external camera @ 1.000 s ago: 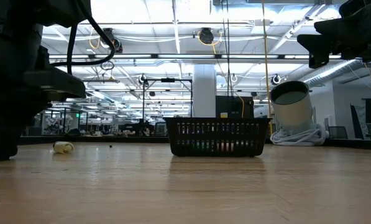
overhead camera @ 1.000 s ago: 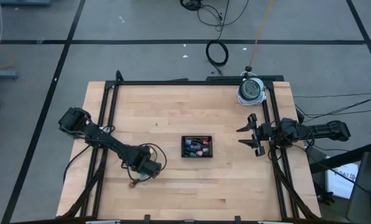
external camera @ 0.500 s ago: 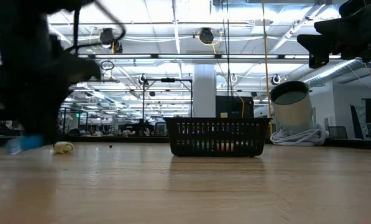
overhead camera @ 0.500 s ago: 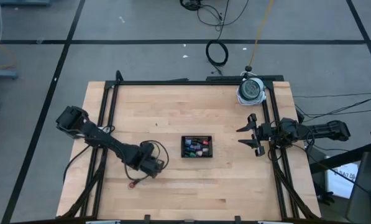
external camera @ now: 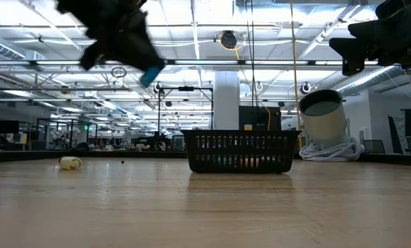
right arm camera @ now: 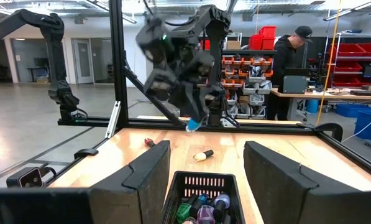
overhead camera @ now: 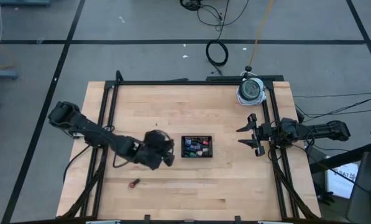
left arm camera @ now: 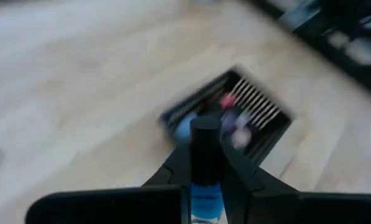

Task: Pick & Place Nail Polish
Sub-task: Put the blue nail polish into the black bin

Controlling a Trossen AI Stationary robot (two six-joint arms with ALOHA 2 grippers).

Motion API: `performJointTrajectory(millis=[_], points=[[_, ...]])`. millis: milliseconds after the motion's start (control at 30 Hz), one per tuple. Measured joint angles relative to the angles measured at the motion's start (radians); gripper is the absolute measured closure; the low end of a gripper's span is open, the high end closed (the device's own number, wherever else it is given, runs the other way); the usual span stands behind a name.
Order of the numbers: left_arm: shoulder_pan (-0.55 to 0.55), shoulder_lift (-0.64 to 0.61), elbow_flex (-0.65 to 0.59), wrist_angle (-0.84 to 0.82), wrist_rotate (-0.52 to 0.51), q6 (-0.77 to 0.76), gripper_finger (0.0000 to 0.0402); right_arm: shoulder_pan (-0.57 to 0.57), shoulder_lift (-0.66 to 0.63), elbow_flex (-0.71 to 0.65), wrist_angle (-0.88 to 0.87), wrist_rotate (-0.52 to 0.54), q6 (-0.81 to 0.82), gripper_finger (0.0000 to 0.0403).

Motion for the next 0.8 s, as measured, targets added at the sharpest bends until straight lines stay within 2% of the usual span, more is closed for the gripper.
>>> performJointTrajectory(millis=[100, 200, 300, 433, 600, 800], points=[[0.046, 0.005, 0.000, 0.171, 0.028, 0.192, 0.0368, 0.000, 0.000, 0.000, 0.000, 0.000, 0.000, 0.0211], [0.092, 0.007, 0.000, 0.325, 0.104, 0.364, 0.0368, 0.000, 0.000, 0.001, 0.000, 0.000, 0.000, 0.0211], [0.130, 0.005, 0.000, 0.472, 0.211, 0.521, 0.0368, 0.000, 0.000, 0.001, 0.001, 0.000, 0.000, 0.0211], [0.157, 0.006, 0.000, 0.629, 0.417, 0.691, 0.0368, 0.000, 0.000, 0.001, 0.000, 0.000, 0.000, 0.0211], [0.160, 0.006, 0.000, 0.789, 0.654, 0.777, 0.0368, 0.000, 0.000, 0.001, 0.000, 0.000, 0.000, 0.0211], [0.145, 0.006, 0.000, 1.041, 0.897, 0.785, 0.0368, 0.000, 0.000, 0.001, 0.000, 0.000, 0.000, 0.0211]])
